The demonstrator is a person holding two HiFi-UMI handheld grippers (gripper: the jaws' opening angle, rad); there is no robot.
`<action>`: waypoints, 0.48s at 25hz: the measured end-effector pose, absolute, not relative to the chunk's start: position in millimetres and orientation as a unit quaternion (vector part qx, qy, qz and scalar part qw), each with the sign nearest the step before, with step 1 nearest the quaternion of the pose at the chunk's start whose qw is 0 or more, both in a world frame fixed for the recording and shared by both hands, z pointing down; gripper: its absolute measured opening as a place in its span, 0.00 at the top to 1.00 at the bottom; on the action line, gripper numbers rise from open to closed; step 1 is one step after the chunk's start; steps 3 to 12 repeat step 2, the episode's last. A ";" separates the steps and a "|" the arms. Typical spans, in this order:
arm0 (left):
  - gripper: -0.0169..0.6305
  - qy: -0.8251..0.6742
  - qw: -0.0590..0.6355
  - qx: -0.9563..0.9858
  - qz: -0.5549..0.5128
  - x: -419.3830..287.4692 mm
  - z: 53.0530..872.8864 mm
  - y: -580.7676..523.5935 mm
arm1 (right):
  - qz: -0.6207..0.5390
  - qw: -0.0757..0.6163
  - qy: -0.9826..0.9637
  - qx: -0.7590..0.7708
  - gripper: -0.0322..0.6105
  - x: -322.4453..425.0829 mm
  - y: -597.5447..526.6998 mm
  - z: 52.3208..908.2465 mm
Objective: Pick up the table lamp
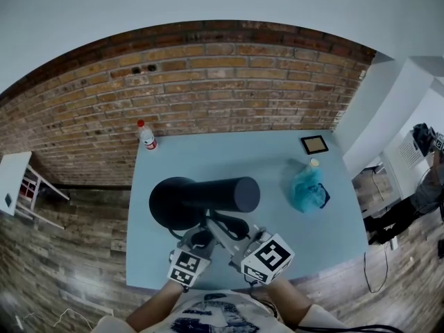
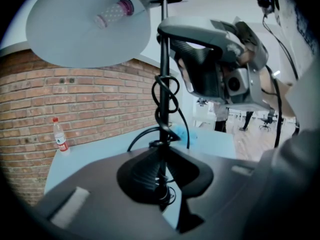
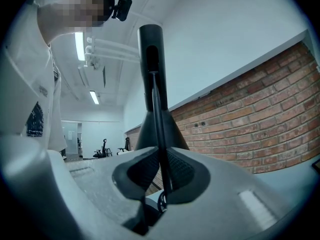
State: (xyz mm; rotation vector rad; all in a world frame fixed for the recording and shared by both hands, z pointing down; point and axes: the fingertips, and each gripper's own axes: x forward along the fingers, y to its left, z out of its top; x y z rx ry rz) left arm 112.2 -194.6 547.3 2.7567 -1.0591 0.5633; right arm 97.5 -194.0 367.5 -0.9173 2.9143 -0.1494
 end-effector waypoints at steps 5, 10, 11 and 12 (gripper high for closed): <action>0.92 -0.352 0.068 0.915 0.187 112.6 548.6 -194.0 | -0.049 0.039 0.952 -0.299 0.89 97.7 -193.4 369.2; 0.92 -0.352 0.068 0.915 0.187 112.6 548.6 -194.0 | -0.049 0.039 0.952 -0.299 0.89 97.7 -193.4 369.2; 0.92 -0.352 0.068 0.915 0.187 112.6 548.6 -194.0 | -0.049 0.039 0.952 -0.299 0.89 97.7 -193.4 369.2; 0.92 -0.352 0.068 0.915 0.187 112.6 548.6 -194.0 | -0.049 0.039 0.952 -0.299 0.89 97.7 -193.4 369.2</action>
